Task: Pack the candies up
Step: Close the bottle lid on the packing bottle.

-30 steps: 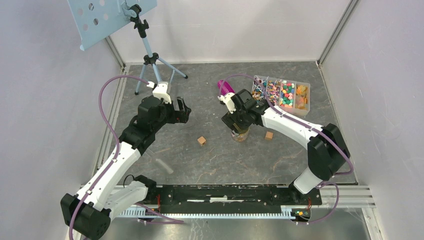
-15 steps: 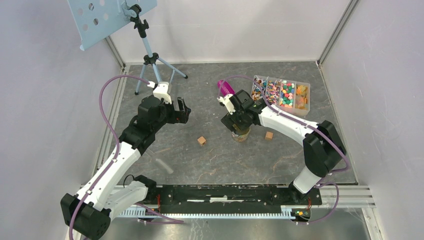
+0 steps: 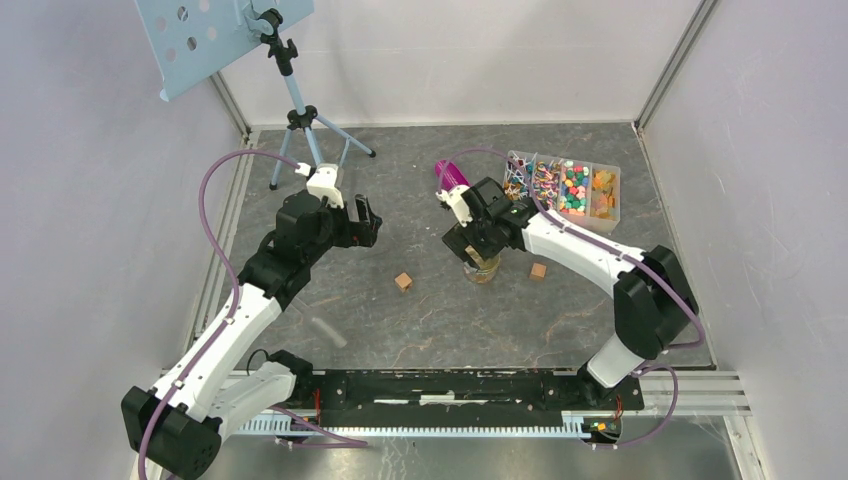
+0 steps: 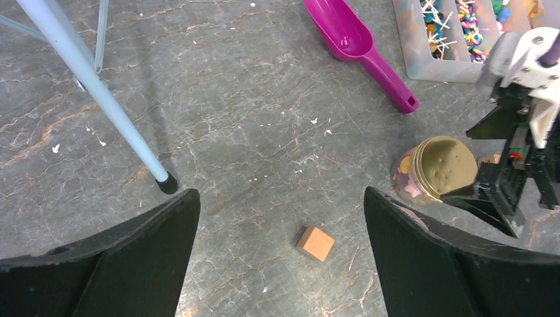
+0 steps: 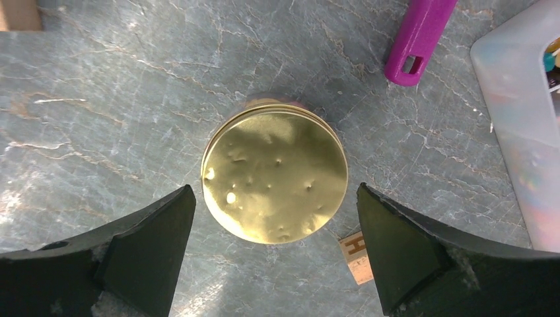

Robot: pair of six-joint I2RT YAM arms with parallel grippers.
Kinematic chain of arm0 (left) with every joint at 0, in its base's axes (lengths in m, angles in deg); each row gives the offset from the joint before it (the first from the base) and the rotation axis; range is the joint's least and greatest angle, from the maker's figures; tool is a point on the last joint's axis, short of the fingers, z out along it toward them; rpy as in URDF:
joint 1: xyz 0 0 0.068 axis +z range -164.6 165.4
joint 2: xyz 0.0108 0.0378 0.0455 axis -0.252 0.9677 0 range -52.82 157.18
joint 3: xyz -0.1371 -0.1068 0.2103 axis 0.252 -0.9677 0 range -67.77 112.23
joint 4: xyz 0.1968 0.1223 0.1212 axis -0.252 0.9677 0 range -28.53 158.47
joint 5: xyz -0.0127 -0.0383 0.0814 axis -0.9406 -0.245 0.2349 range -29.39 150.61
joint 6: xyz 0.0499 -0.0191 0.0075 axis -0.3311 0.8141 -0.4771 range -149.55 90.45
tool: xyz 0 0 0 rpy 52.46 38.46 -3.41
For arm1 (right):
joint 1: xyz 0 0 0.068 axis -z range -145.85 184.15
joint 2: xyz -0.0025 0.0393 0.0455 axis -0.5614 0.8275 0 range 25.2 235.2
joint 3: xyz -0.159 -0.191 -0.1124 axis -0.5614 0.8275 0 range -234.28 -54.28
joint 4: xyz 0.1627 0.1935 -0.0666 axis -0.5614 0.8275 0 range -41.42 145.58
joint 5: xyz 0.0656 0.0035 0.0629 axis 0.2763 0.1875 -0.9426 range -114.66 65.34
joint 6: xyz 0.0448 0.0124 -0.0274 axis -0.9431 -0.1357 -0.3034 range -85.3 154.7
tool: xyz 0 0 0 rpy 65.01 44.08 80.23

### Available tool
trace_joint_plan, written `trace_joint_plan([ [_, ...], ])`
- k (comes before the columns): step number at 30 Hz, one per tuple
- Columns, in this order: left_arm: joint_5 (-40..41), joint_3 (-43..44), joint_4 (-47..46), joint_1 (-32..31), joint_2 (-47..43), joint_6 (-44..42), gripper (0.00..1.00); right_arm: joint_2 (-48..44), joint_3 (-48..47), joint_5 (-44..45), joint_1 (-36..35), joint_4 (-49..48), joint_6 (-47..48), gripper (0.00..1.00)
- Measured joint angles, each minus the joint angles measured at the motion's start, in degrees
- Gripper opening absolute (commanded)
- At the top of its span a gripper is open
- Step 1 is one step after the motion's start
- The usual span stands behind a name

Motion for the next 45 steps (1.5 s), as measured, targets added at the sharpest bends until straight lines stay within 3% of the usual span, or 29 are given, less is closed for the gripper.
trace_joint_plan([
  [7,-2.93,0.04,-1.33,0.00,2.10,0.13,0.95,-4.85,-0.46,-3.54,0.17,-0.44,0.09,0.98],
  [13,-11.34,2.54,-1.49,0.00,6.91,3.43,0.81,-11.37,3.74,-9.33,4.57,-7.54,-0.63,0.92],
  [18,-18.49,4.20,-3.78,-0.37,10.75,7.85,0.76,-17.00,13.09,-14.43,12.63,-15.78,-4.07,0.74],
  [24,-22.27,5.11,-5.16,-4.70,16.52,11.61,0.71,-17.51,20.28,-19.80,15.37,-21.44,-6.73,0.48],
  [27,-22.34,5.70,-5.70,-8.04,19.56,12.59,0.67,-17.90,23.19,-21.40,17.11,-23.76,-7.72,0.42],
  [37,-24.04,7.10,-14.69,-12.66,35.32,17.27,0.60,-18.18,27.21,-25.20,21.27,-29.70,-10.03,0.37],
  [45,-25.77,9.53,-18.01,-13.51,44.04,18.27,0.57,-16.57,28.33,-27.98,21.73,-32.09,-10.91,0.44],
])
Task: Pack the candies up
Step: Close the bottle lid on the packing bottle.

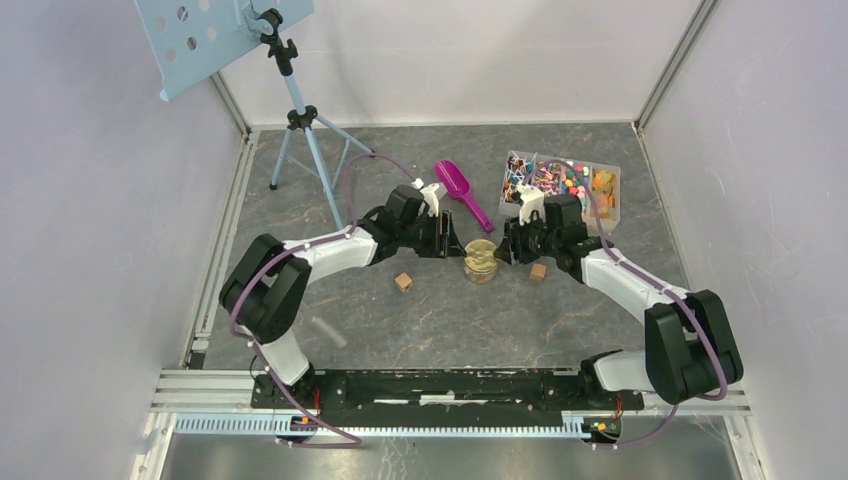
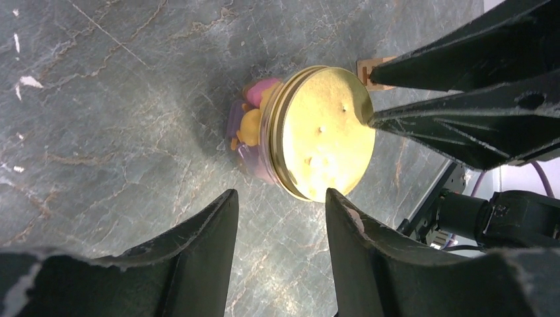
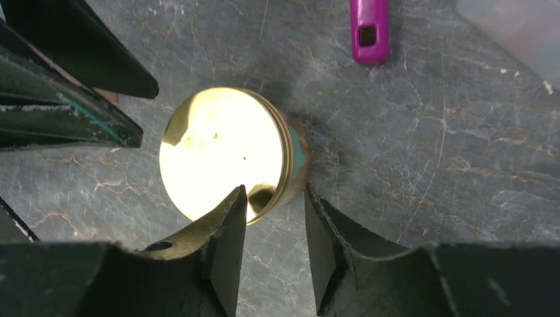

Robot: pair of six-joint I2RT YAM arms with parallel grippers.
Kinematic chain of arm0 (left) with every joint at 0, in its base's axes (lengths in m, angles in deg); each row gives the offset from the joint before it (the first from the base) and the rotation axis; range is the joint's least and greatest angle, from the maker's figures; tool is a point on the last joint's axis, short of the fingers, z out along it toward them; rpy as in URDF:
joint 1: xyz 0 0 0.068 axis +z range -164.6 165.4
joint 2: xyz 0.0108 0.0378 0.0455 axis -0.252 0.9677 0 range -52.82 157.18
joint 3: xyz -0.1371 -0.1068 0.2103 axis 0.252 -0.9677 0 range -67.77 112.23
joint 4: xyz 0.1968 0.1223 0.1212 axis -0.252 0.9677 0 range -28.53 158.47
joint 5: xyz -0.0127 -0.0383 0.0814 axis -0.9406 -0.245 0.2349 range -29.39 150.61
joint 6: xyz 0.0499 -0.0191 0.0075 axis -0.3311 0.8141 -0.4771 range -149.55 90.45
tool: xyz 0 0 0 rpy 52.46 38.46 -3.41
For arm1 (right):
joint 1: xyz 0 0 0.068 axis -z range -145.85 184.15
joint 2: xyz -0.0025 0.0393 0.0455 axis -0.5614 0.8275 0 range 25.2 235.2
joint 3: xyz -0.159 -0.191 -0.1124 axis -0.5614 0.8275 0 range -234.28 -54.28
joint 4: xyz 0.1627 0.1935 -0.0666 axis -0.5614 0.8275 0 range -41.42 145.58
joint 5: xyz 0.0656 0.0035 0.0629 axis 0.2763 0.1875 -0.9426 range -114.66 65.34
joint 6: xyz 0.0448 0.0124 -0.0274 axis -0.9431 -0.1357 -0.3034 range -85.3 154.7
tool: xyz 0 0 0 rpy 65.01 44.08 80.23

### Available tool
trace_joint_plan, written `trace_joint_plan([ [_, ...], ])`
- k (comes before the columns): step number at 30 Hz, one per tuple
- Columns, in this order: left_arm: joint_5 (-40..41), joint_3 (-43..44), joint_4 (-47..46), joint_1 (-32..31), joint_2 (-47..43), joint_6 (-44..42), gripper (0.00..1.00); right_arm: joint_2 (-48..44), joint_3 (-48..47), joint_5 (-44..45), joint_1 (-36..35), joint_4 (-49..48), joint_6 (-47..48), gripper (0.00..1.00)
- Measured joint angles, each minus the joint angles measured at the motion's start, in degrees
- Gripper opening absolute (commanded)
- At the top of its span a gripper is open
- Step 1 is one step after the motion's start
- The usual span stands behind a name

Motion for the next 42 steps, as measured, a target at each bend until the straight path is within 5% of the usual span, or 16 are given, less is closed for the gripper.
trace_joint_plan([
  [13,-1.57,0.74,-2.93,-1.29,5.16,-0.02,0.50,-2.01,8.41,-1.99,0.66,-10.75,-1.44,0.37],
  [22,-2.51,0.55,-6.25,-0.90,6.75,1.99,0.32,-1.40,10.32,-4.90,2.45,-14.86,-1.20,0.35],
  [32,-4.92,-1.44,-10.64,0.24,7.15,5.77,0.40,-1.29,12.33,-7.30,3.54,-18.91,-2.23,0.32],
  [35,-5.99,-0.96,-10.51,0.44,7.91,5.97,0.44,-1.29,11.91,-7.50,3.58,-18.27,-2.62,0.41],
  [42,-7.54,-0.44,-11.28,0.44,9.18,7.08,0.33,-1.25,12.31,-8.17,4.28,-18.14,-4.20,0.30],
])
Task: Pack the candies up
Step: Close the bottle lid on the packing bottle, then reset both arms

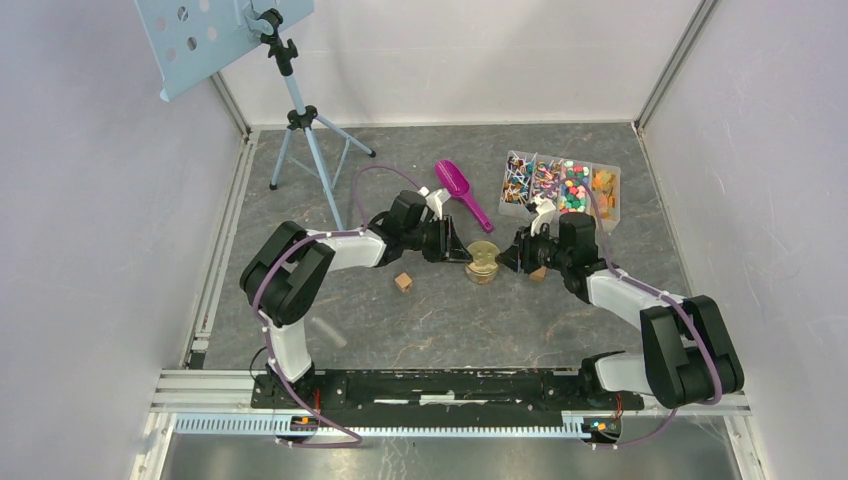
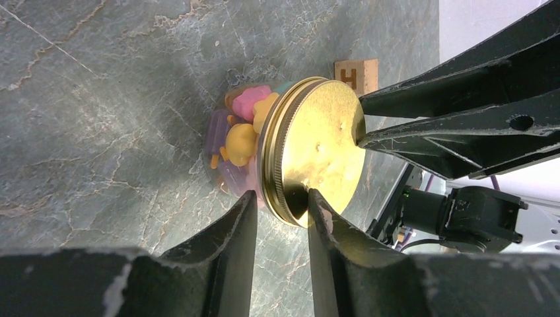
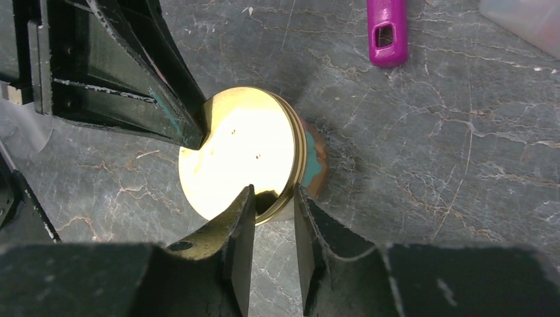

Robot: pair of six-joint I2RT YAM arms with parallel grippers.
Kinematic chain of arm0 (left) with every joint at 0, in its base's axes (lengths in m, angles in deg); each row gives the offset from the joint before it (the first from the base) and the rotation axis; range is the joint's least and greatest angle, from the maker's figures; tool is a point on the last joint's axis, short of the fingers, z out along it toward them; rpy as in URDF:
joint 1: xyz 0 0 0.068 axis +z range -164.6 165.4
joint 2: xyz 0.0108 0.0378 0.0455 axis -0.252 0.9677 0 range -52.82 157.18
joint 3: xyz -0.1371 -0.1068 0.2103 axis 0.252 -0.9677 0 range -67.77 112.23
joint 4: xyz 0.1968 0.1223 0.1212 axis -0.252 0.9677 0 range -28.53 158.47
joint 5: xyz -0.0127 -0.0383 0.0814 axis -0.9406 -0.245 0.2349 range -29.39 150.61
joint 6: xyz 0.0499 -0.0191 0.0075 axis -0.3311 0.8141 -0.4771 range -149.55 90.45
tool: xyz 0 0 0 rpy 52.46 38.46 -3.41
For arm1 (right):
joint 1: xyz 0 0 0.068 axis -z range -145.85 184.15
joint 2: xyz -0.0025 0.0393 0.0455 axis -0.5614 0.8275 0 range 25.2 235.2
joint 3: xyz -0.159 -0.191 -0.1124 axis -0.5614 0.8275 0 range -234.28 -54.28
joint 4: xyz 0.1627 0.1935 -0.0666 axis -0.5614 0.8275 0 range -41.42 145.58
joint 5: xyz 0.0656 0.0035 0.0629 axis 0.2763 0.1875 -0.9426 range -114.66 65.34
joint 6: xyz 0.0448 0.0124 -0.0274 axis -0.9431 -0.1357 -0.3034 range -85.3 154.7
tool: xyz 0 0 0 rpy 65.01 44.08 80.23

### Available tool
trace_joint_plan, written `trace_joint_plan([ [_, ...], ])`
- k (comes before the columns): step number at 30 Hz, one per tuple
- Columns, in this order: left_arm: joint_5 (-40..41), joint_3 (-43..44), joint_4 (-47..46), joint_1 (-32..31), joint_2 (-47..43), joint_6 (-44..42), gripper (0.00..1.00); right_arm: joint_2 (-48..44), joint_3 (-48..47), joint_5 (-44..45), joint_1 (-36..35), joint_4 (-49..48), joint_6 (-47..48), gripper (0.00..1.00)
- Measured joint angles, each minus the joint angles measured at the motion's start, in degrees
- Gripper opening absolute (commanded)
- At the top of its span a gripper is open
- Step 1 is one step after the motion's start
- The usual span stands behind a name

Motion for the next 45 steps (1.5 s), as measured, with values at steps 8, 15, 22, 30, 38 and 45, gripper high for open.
trace_joint_plan([
  [8,-1.29,-2.21,-4.85,0.55,0.44,1.27,0.30,-0.04,3.34,-1.07,0.31,-6.49,-2.38,0.31],
  [15,-1.55,-1.29,-3.23,0.85,0.11,1.16,0.45,-1.11,1.07,0.24,0.28,-1.22,-2.32,0.40],
  [22,-0.42,6.25,10.64,1.68,-0.31,-2.29,0.59,-4.66,-5.42,4.55,0.17,11.15,0.20,0.60],
  [30,6.40,21.18,26.47,2.54,-9.20,-9.70,0.99,-12.35,-17.59,10.36,0.26,24.26,5.90,0.98],
  [38,14.80,24.13,31.15,2.58,-25.18,-16.26,1.00,-23.37,-24.37,20.39,0.26,29.75,7.21,0.98],
  [45,19.61,13.60,28.85,2.56,-40.54,-18.78,1.00,-35.76,-21.22,28.63,0.26,29.31,5.99,0.98],
])
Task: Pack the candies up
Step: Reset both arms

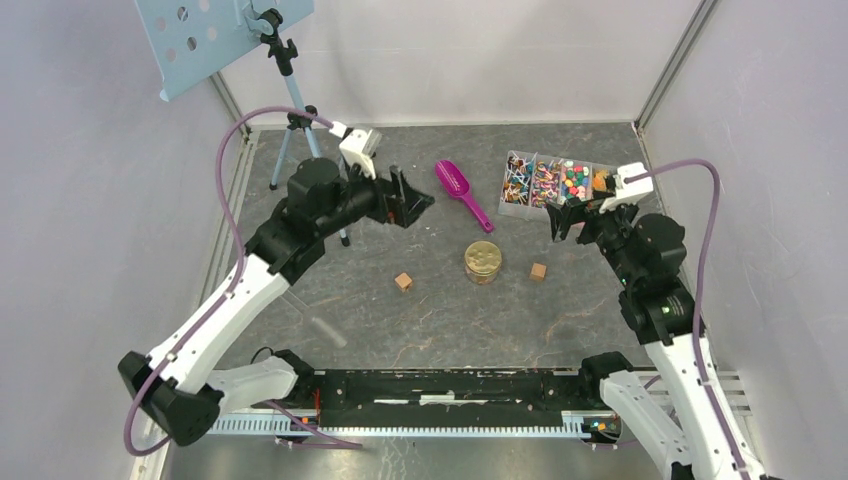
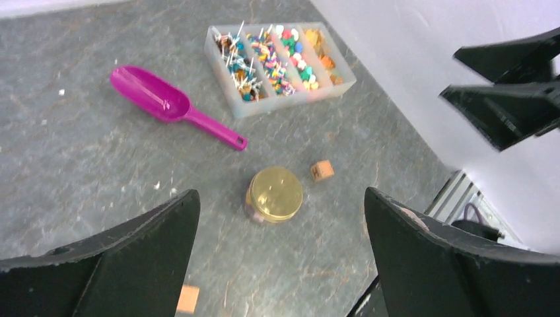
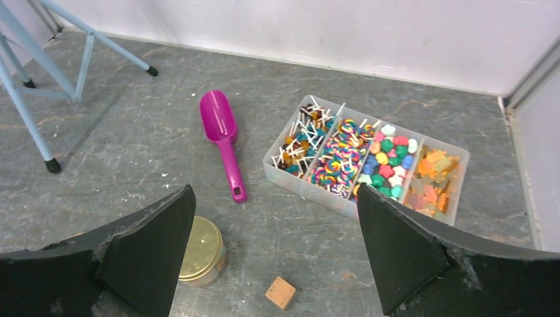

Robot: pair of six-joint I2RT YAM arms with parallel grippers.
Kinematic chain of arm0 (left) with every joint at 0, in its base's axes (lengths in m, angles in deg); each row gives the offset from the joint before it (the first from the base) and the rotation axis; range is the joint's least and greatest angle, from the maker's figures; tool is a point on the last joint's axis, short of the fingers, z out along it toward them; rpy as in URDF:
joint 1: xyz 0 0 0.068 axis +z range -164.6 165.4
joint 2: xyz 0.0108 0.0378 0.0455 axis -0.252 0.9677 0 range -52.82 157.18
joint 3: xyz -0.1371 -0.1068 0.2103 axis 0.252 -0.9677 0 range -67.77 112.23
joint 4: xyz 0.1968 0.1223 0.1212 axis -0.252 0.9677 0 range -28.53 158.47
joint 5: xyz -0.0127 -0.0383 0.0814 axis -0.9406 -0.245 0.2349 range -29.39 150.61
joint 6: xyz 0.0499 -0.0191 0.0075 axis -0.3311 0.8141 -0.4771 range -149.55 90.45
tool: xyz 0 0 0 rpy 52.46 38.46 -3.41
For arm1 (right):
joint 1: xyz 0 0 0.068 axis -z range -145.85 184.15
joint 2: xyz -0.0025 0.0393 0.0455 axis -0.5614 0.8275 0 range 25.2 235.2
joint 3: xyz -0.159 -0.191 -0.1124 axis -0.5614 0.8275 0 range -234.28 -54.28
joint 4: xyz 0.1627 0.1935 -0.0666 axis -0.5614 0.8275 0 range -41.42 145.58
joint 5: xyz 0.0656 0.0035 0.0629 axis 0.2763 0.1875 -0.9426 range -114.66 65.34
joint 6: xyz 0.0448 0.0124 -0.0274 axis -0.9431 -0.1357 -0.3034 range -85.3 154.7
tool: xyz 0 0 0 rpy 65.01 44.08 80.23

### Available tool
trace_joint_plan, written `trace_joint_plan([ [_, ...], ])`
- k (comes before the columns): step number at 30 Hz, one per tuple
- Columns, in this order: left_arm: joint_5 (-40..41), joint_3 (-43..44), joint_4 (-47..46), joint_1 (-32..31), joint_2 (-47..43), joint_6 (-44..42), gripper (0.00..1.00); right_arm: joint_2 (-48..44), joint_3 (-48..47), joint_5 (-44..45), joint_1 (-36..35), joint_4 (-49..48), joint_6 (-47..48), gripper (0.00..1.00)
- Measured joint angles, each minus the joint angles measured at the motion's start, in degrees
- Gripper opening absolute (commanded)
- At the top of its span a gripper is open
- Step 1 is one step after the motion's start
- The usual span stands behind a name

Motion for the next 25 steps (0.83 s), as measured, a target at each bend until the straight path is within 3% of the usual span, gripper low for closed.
trace_joint_plan([
  [9,2.56,-15.54,-1.81,0.00,-13.77,-0.15,1.00,-8.35,6.71,4.79,0.00,0.17,-0.22,0.98],
  [25,4.72,-16.85,-3.34,0.00,-17.25,-0.22,1.00,-9.31,9.07,6.23,0.00,0.94,-2.89,0.98],
])
